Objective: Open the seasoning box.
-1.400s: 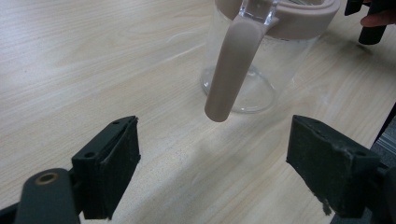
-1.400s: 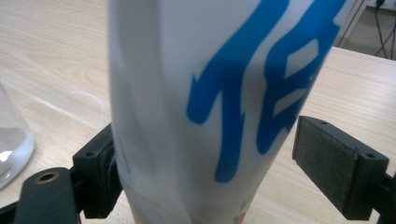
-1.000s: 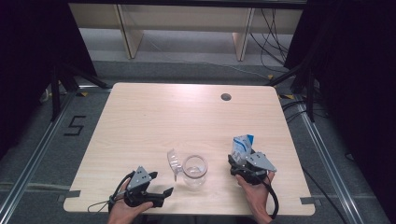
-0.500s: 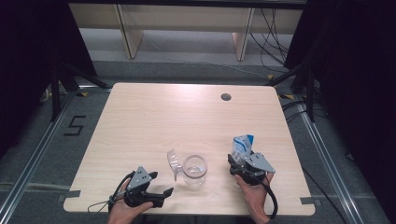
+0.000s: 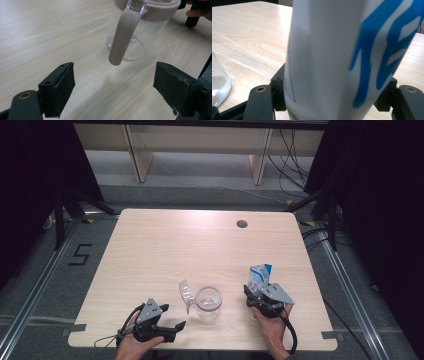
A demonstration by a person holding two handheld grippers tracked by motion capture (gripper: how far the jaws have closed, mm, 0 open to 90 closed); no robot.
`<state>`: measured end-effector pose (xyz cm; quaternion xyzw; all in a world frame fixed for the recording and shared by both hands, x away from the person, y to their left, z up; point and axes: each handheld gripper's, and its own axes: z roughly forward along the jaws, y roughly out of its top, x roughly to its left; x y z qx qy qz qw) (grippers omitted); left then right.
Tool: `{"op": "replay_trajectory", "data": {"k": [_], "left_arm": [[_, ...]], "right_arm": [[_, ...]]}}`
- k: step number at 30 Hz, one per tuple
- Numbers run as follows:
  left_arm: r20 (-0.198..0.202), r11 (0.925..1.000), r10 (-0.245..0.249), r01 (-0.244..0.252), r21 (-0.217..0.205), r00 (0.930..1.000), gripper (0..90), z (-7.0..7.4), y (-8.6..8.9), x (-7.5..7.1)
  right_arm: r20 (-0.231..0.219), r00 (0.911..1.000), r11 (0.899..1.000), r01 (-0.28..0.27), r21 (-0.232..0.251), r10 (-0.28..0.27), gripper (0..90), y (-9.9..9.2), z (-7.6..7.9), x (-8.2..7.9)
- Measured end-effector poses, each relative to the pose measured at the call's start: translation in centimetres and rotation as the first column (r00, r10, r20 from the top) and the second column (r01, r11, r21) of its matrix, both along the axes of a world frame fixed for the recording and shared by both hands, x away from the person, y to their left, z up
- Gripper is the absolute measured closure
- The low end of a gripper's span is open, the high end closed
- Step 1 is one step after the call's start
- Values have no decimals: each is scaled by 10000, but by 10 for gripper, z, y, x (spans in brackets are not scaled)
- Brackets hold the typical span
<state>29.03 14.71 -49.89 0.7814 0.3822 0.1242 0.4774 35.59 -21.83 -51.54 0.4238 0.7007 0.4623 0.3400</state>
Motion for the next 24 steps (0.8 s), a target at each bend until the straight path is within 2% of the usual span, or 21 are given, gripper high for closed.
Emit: {"op": "replay_trajectory", "data": {"k": [4,7,8,14,17,20,24], "left_arm": [[70,9999,-38,37,112,10000,164,1,1,0],[-15,10000,90,-90,-14,10000,164,0,0,0],[-6,10000,82,-82,-24,10000,164,0,0,0],[-2,10000,52,-52,7,10000,164,1,0,0],[94,10000,-42,41,87,9999,164,1,1,2],[79,10000,-34,33,93,10000,164,1,1,2],[10,10000,77,-77,30,10000,164,2,1,2]], "right_arm": [[8,10000,10000,10,-9,-10,343,0,0,0],[21,9999,9999,-134,-59,135,355,0,0,1],[179,9998,9998,-124,-149,127,358,-1,0,2],[-113,9998,9998,-176,47,176,372,-1,2,2],[51,9994,9994,-330,71,330,377,-3,2,4],[-160,9993,9995,-323,36,324,380,-4,3,3],[-124,9991,9991,-414,-13,414,383,-5,4,5]]}}
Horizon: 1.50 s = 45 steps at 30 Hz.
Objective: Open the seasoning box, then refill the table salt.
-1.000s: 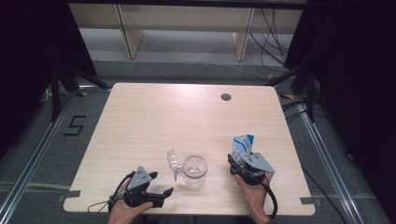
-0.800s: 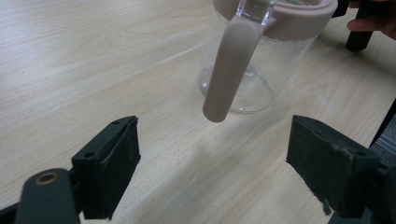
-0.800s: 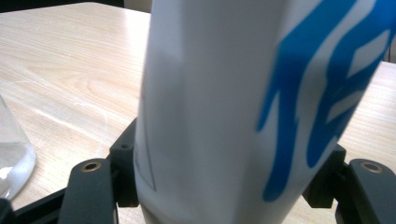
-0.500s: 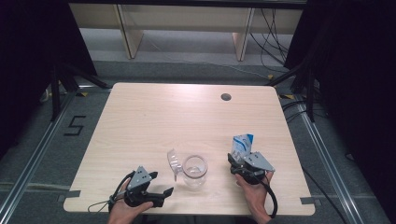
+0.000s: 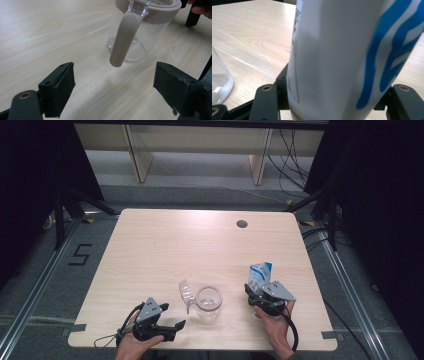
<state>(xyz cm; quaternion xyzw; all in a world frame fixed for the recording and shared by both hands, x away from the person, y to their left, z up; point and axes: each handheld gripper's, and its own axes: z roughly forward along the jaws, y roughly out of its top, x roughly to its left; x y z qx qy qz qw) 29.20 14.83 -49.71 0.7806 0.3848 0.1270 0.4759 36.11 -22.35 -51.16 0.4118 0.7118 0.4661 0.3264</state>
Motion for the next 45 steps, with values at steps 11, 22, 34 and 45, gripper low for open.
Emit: {"op": "replay_trajectory", "data": {"k": [11,22,34,45], "left_arm": [[5,10000,-38,38,-84,10000,165,0,0,1],[2,10000,-92,92,-22,10000,164,0,1,1],[22,10000,-23,23,-4,10000,164,1,1,0],[122,9999,-78,77,85,9999,164,1,2,1]], "right_arm": [[-93,9996,9996,-270,108,271,387,-2,1,2],[25,9994,9986,-345,401,344,387,-6,6,1],[226,9991,9985,-378,396,369,387,-9,10,2],[432,9960,9969,-783,62,780,387,-7,17,0]]}}
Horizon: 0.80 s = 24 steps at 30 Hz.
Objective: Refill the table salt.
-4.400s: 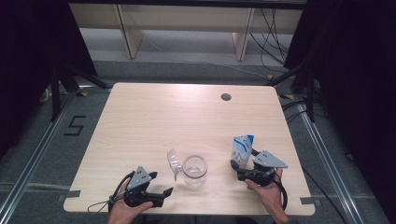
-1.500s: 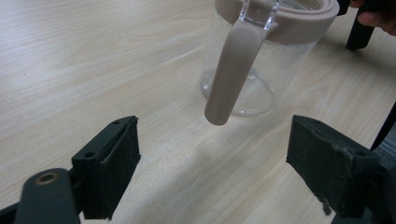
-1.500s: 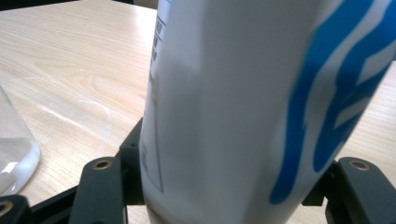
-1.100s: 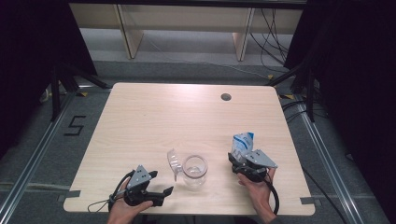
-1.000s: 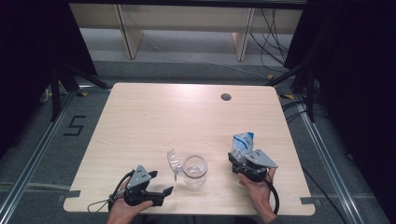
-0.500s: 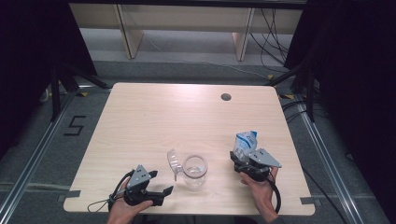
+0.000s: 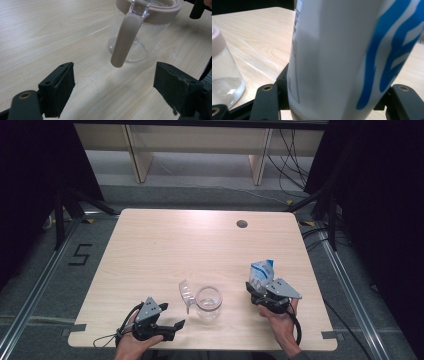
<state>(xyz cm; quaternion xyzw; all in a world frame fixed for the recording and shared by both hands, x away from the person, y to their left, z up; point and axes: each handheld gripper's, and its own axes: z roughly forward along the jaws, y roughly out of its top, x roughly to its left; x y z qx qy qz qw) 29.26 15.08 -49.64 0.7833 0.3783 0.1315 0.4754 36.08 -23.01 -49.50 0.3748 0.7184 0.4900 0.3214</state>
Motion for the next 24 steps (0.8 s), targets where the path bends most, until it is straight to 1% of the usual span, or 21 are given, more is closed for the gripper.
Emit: {"op": "replay_trajectory", "data": {"k": [1,2,3,5,6,7,8,9,10,11,12,13,14,15,16,18,19,21,22,23,24], "left_arm": [[34,9999,-101,100,134,9999,164,0,2,0],[-6,10000,-33,33,59,10000,164,0,1,0],[-91,10000,7,-7,-76,10000,164,-1,1,0],[-73,10000,42,-43,-51,10000,163,0,1,0],[-60,10000,12,-12,-15,10000,163,0,1,-1],[-83,10000,29,-29,-23,10000,163,0,1,-1],[-7,10000,-26,26,-34,10000,163,-1,1,0],[55,10000,-54,54,-27,10000,162,-1,0,0],[47,10000,-70,70,-56,10000,162,-1,0,0],[30,10000,-52,53,-66,10000,162,-1,0,0],[-64,9999,45,-46,-141,10000,162,-1,-1,-1],[-65,10000,4,-4,-60,10000,162,-1,0,-1],[-72,10000,-7,7,-60,10000,162,-1,0,-1],[-74,9998,2,-4,-185,10000,162,-2,-1,-1],[-110,9999,-34,33,-95,9999,162,-1,0,-1],[-115,10000,-59,58,-29,9999,162,-1,-1,-1],[-102,10000,-73,73,-13,9999,162,-1,-1,-1],[-88,10000,-75,75,0,9999,162,-1,-1,-1],[-102,10000,-57,57,-14,9999,162,-1,-1,-1],[-99,10000,-62,61,-15,9999,162,-1,-1,-1],[-69,10000,-87,87,-48,9999,162,-2,-1,-1]], "right_arm": [[-22,9999,9999,-106,-95,106,388,1,2,-1],[210,9991,9989,-365,-295,372,387,1,3,1],[267,9990,9986,-358,-387,368,387,2,4,0],[301,9976,9966,-613,-554,630,387,4,6,-2],[320,9979,9969,-538,-572,557,387,6,6,-5],[424,9959,9935,-756,-846,794,388,6,7,-5],[431,9952,9922,-839,-917,881,388,8,8,-6],[568,9937,9897,-897,-1114,964,388,8,9,-6],[636,9921,9883,-1000,-1156,1078,388,10,9,-7],[727,9905,9856,-1063,-1316,1166,388,10,10,-8],[652,9894,9847,-1207,-1254,1296,388,12,10,-9],[824,9866,9808,-1275,-1474,1406,388,13,11,-10],[851,9860,9797,-1292,-1532,1433,388,13,12,-11],[894,9843,9773,-1362,-1622,1520,388,13,13,-13],[950,9835,9773,-1372,-1616,1538,388,14,14,-14],[1036,9810,9723,-1430,-1849,1639,388,14,15,-16],[1129,9784,9684,-1484,-2006,1734,388,14,16,-17],[1250,9762,9630,-1455,-2268,1770,388,13,17,-19],[1192,9756,9592,-1523,-2381,1845,388,13,17,-20],[1305,9736,9540,-1484,-2604,1870,388,13,18,-21],[1307,9729,9511,-1502,-2699,1908,388,13,18,-22]]}}
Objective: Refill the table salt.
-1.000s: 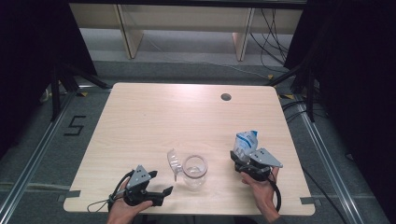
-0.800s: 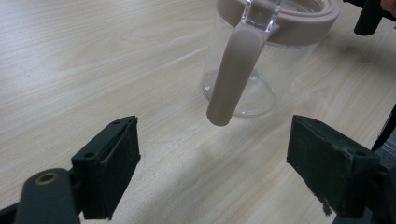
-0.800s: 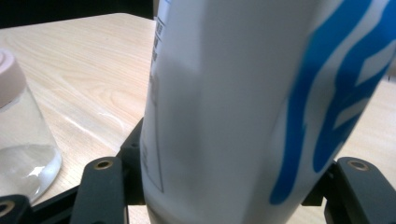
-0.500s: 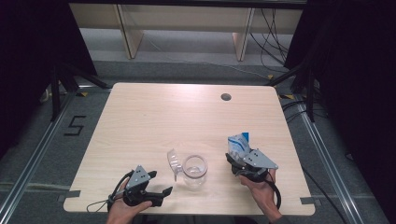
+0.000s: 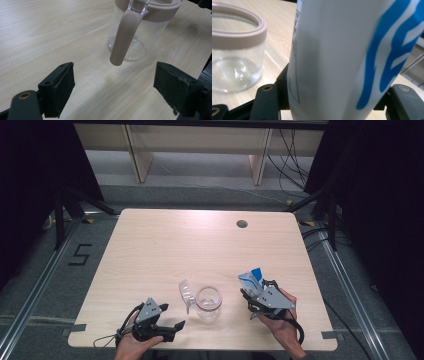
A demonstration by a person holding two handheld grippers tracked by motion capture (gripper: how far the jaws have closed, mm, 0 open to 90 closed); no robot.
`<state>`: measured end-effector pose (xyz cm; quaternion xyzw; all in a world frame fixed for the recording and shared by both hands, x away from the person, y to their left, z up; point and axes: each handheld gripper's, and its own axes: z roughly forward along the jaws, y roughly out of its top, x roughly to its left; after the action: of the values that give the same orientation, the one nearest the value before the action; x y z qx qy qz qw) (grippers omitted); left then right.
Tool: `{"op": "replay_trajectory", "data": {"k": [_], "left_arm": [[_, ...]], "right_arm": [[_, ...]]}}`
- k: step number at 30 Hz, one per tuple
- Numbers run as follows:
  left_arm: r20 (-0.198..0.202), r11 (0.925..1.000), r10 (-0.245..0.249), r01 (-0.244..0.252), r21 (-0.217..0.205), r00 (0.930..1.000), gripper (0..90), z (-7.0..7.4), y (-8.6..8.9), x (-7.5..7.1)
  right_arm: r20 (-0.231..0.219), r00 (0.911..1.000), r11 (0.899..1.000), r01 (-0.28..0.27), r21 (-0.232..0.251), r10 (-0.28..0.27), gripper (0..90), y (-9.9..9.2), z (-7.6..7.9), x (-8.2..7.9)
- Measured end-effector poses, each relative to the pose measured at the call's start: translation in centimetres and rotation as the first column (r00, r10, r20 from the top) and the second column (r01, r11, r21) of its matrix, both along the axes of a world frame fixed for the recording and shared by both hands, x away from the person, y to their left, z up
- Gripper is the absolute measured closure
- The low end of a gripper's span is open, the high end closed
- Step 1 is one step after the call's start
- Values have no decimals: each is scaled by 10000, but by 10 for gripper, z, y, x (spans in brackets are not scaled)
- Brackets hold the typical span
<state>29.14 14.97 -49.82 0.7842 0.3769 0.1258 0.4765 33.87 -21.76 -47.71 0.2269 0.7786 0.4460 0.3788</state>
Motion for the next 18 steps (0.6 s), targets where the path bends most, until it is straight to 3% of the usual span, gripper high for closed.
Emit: {"op": "replay_trajectory", "data": {"k": [7,11,18], "left_arm": [[85,9997,-125,124,206,9999,162,1,0,0],[19,10000,-37,37,-76,10000,162,0,-2,-1],[42,9999,-103,103,-58,9999,162,0,-2,-1]], "right_arm": [[255,9997,9984,-29,-566,43,388,3,2,-6],[262,9996,9972,-25,-745,45,389,6,3,-8],[561,9983,9916,-56,-1291,130,389,9,4,-10]]}}
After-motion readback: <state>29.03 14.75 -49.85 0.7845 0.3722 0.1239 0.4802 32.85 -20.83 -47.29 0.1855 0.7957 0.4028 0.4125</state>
